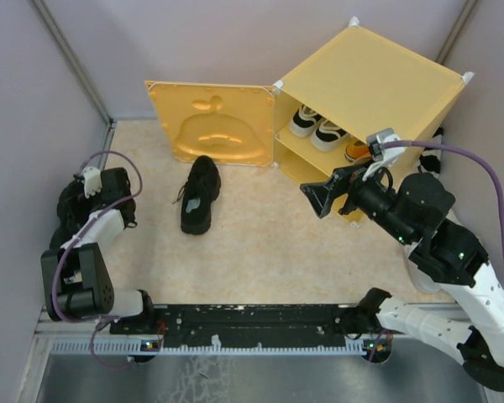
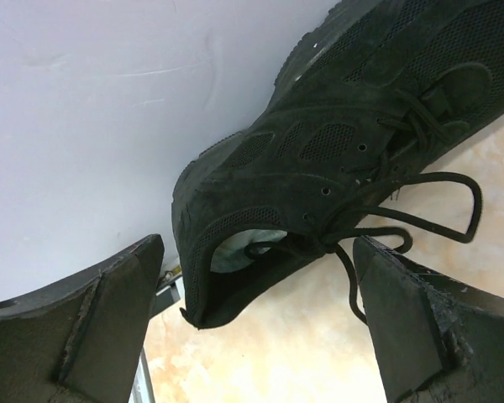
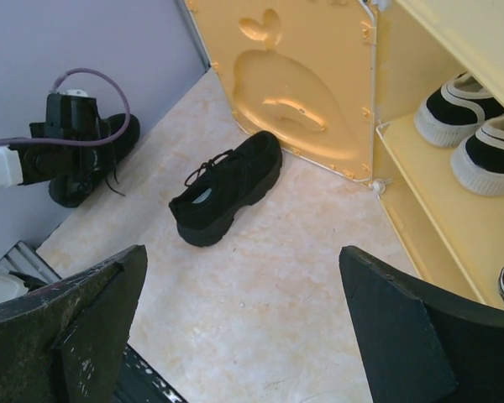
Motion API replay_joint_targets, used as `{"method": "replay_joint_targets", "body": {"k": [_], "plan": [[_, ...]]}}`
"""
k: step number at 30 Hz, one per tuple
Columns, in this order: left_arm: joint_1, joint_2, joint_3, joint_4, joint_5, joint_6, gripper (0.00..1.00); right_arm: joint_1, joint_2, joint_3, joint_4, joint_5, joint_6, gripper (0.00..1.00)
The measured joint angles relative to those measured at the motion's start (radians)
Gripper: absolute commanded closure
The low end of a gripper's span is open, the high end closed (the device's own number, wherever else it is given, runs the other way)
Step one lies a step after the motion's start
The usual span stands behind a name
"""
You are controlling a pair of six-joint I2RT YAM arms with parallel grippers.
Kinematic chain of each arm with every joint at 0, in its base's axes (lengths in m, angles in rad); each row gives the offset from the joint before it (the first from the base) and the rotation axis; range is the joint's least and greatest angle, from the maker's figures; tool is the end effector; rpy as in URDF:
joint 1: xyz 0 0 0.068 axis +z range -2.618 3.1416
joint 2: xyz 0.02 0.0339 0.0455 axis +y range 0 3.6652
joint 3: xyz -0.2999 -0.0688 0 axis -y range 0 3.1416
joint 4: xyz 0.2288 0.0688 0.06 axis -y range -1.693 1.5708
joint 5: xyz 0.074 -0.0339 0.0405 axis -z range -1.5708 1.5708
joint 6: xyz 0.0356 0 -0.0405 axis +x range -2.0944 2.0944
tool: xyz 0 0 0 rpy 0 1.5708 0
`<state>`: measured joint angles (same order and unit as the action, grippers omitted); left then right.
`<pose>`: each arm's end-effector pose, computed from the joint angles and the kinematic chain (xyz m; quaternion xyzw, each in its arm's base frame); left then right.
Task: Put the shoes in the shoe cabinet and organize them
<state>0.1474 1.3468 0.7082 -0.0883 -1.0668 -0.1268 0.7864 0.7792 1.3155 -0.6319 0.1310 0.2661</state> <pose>0.2338 0.0662 0.2571 -0.3136 0.7497 0.4675 0.3478 0.0608 0.0544 0.4823 -0.1474 0.7250 0.2952 0.6046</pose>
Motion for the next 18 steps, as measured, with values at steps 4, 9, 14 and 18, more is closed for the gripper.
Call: {"method": "replay_joint_targets", "body": {"k": [4, 9, 14, 18], "plan": [[0.018, 0.064, 0.013, 0.033, -0.027, 0.04, 0.01, 0.0, -0.023, -0.005, -0.002, 0.01, 0.005, 0.02], [0.061, 0.111, 0.017, 0.068, -0.023, 0.057, 0.01, -0.001, -0.047, -0.02, -0.008, 0.033, 0.008, 0.02], [0.072, 0.18, 0.043, 0.09, -0.006, 0.089, 0.01, -0.002, -0.041, -0.02, -0.006, 0.037, 0.008, 0.02], [0.074, 0.24, 0.068, 0.122, -0.004, 0.141, 0.01, -0.002, -0.028, -0.02, -0.003, 0.038, 0.008, 0.02]]}}
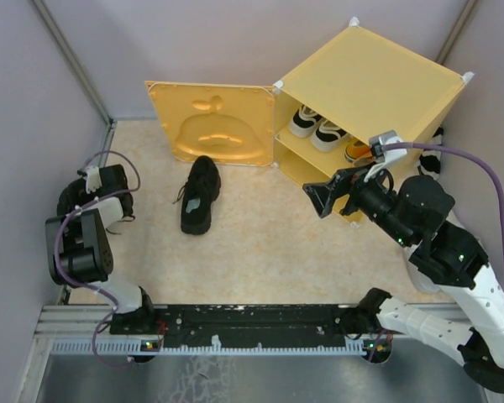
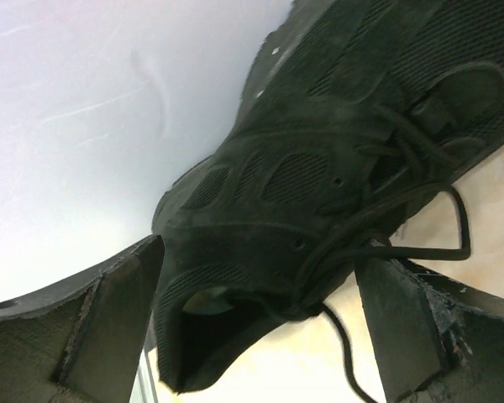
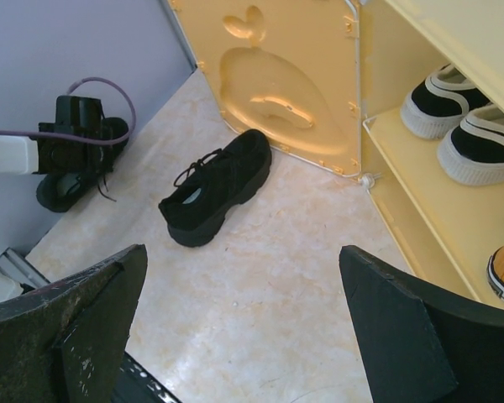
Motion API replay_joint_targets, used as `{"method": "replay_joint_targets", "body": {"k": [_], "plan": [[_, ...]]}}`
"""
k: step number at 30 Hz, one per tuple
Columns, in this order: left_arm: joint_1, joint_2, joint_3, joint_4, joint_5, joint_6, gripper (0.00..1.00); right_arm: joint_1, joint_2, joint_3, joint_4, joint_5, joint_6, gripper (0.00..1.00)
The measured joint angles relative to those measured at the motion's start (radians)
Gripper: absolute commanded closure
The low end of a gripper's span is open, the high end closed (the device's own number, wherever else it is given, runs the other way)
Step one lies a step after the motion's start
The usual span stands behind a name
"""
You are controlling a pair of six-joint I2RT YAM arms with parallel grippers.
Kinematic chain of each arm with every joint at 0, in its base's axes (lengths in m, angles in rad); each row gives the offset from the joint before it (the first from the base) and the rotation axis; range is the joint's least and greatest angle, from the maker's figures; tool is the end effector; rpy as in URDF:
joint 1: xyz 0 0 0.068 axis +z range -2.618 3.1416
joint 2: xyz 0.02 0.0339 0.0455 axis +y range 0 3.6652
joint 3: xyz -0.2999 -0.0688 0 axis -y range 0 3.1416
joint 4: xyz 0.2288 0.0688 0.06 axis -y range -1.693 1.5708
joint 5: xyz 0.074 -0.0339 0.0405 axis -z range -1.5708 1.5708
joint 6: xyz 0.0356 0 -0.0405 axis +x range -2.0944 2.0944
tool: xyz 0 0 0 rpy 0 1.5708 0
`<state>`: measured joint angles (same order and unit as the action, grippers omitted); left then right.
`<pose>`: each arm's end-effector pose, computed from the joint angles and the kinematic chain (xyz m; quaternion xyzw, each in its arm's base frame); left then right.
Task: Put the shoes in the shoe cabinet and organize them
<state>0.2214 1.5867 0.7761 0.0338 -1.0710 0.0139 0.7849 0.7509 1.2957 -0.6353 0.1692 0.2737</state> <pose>0.2769 0.0944 0.2251 -0.2784 0.7684 0.5064 0.2750 0.0566 0.0480 0.4782 -0.1309 0.7262 0.2855 0.6115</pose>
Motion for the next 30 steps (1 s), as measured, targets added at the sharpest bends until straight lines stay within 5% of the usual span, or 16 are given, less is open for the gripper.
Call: {"method": "replay_joint_targets", "body": {"k": [9, 11, 14, 17, 25, 30], "plan": [[0.031, 0.137, 0.09, 0.007, 0.03, 0.042, 0.11, 0.0, 0.023, 0.0, 0.0, 0.016, -0.003, 0.02], [0.038, 0.14, 0.092, 0.006, 0.04, 0.04, 0.3, 0.0, 0.023, 0.0, 0.0, 0.022, -0.004, 0.02], [0.042, 0.142, 0.093, 0.013, 0.062, 0.023, 0.86, 0.0, 0.022, 0.0, 0.002, 0.029, -0.008, 0.02], [0.049, 0.145, 0.102, 0.016, 0.076, 0.012, 1.0, 0.0, 0.022, -0.006, 0.006, 0.032, -0.011, 0.02], [0.061, 0.134, 0.221, -0.227, 0.161, -0.119, 1.0, 0.0, 0.022, -0.013, 0.008, 0.043, -0.012, 0.02], [-0.012, -0.056, 0.246, -0.384, 0.238, -0.2, 1.0, 0.0, 0.028, -0.013, 0.007, 0.048, -0.021, 0.02]]}}
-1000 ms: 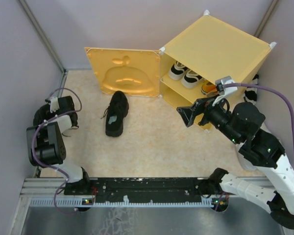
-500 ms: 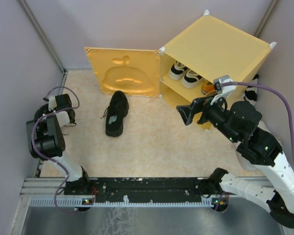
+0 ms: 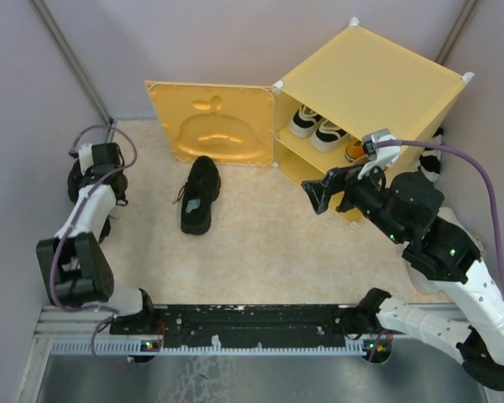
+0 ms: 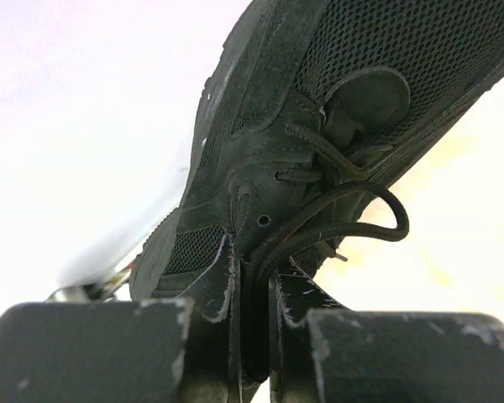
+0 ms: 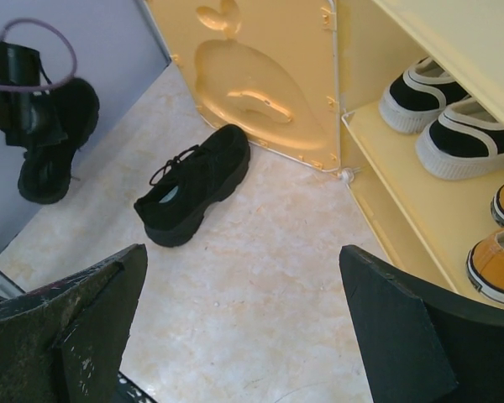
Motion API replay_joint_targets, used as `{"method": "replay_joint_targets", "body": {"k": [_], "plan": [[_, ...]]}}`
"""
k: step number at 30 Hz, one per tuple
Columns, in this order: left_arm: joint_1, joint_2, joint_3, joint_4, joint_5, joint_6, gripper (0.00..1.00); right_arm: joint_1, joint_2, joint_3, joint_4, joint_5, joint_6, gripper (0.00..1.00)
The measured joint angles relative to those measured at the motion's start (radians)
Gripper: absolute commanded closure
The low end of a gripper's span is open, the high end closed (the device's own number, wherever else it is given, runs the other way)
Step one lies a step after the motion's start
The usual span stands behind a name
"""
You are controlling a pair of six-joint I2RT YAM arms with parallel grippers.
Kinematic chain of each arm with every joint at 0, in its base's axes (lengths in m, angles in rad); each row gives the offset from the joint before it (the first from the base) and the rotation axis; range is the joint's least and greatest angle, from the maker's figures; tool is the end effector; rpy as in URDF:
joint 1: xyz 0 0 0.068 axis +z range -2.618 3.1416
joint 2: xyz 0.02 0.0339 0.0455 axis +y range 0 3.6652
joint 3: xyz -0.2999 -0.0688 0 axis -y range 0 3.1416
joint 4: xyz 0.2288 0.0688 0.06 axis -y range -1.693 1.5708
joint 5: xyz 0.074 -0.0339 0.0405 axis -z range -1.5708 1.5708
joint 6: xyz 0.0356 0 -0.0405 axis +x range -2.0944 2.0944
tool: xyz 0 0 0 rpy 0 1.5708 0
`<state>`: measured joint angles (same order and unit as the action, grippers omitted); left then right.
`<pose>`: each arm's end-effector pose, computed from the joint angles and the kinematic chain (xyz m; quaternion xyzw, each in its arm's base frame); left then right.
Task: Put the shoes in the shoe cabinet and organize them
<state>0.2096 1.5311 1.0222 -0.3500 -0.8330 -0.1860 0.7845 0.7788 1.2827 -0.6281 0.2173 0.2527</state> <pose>0.2891 0.0884 0.2799 -0.3067 0.8128 0.3829 0.3142 0.0662 0.0552 0.4737 -0.1266 0.7379 0.2555 0.6117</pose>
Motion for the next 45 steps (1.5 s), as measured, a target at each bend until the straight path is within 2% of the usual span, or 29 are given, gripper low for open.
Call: {"method": "replay_joint_targets", "body": {"k": [5, 10, 16, 21, 26, 34, 38, 45], "plan": [[-0.234, -0.246, 0.074, -0.079, 0.12, -0.068, 1.0, 0.0, 0.03, 0.008, -0.008, 0.013, -0.02, 0.02], [-0.429, -0.382, 0.109, -0.203, 0.215, -0.142, 1.0, 0.0, 0.071, 0.068, -0.024, 0.05, -0.052, 0.02], [-0.536, -0.524, 0.079, -0.429, 0.362, -0.241, 1.0, 0.0, 0.09, 0.142, -0.05, 0.093, -0.087, 0.02], [-0.577, -0.595, 0.095, -0.516, 0.509, -0.29, 1.0, 0.0, 0.108, 0.172, -0.051, 0.115, -0.104, 0.02], [-0.712, -0.546, 0.108, -0.491, 0.605, -0.34, 1.0, 0.0, 0.135, 0.173, -0.049, 0.128, -0.113, 0.02], [-1.007, -0.32, 0.113, -0.344, 0.587, -0.375, 1.0, 0.0, 0.159, 0.174, -0.056, 0.149, -0.116, 0.02], [-1.054, -0.209, 0.113, -0.275, 0.612, -0.381, 1.0, -0.001, 0.154, 0.184, -0.063, 0.164, -0.121, 0.02], [-1.063, -0.012, 0.168, -0.143, 0.64, -0.37, 1.0, -0.002, 0.15, 0.227, -0.079, 0.183, -0.133, 0.02]]}}
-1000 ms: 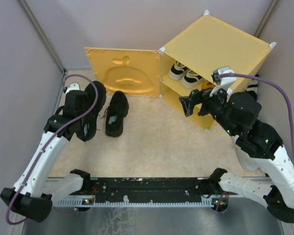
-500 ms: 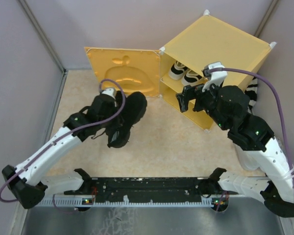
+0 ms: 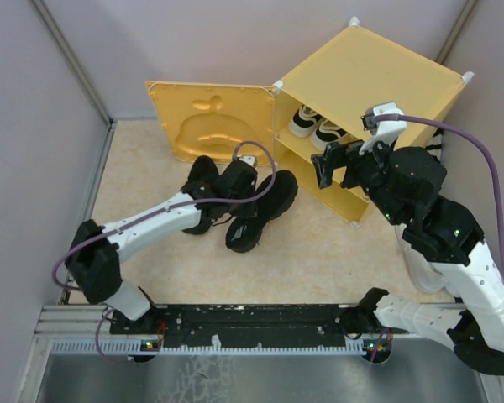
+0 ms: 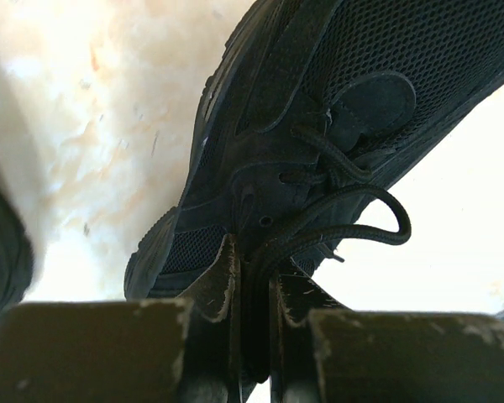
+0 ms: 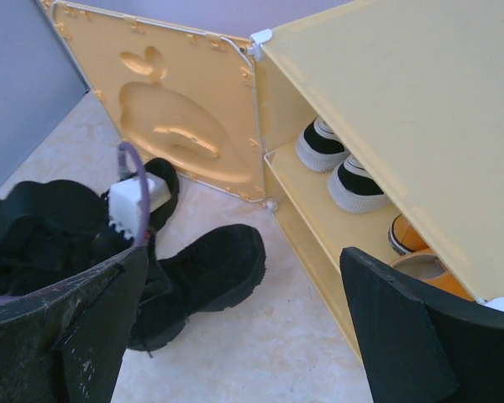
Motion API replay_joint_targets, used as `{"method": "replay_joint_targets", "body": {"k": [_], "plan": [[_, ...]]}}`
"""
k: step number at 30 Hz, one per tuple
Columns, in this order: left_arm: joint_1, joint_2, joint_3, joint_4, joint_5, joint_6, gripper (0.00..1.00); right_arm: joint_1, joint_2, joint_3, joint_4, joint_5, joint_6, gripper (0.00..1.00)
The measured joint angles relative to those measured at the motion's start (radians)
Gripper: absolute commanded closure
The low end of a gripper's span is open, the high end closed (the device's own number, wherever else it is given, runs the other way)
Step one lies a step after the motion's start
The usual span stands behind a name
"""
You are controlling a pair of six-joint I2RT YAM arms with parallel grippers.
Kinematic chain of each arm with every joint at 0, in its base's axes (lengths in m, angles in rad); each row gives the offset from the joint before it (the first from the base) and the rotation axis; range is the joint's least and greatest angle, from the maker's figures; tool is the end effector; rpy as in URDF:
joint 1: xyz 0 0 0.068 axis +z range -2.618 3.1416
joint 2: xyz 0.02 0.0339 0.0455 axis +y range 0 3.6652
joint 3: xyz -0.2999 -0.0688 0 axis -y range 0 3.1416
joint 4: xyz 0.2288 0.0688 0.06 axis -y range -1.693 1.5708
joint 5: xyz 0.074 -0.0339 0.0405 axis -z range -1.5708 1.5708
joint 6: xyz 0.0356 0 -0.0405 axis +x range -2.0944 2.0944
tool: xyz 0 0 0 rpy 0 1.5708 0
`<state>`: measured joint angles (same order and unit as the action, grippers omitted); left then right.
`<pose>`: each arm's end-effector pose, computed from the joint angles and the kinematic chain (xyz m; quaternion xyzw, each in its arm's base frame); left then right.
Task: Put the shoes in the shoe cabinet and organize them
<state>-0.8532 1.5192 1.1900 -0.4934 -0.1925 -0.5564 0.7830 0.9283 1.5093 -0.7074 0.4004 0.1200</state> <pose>0.2120 -0.2325 0.3160 0.1023 0.9215 -0.1675 0.3350 0.0839 0.0639 0.5159 -0.1150 0.7381 0.1484 0.6480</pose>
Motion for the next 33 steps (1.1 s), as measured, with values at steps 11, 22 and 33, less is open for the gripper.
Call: {"method": "replay_joint_targets", "body": {"k": [11, 22, 33], "plan": [[0.008, 0.371, 0.359, -0.005, 0.076, 0.068, 1.0, 0.0, -0.018, 0.057, -0.042, 0.036, -0.025, 0.02], [0.02, 0.395, 0.38, -0.025, 0.108, 0.094, 1.0, 0.0, -0.045, 0.058, -0.064, 0.07, -0.033, 0.02], [0.024, 0.396, 0.389, -0.071, 0.096, 0.128, 1.0, 0.0, -0.049, 0.058, -0.064, 0.077, -0.033, 0.02]]}}
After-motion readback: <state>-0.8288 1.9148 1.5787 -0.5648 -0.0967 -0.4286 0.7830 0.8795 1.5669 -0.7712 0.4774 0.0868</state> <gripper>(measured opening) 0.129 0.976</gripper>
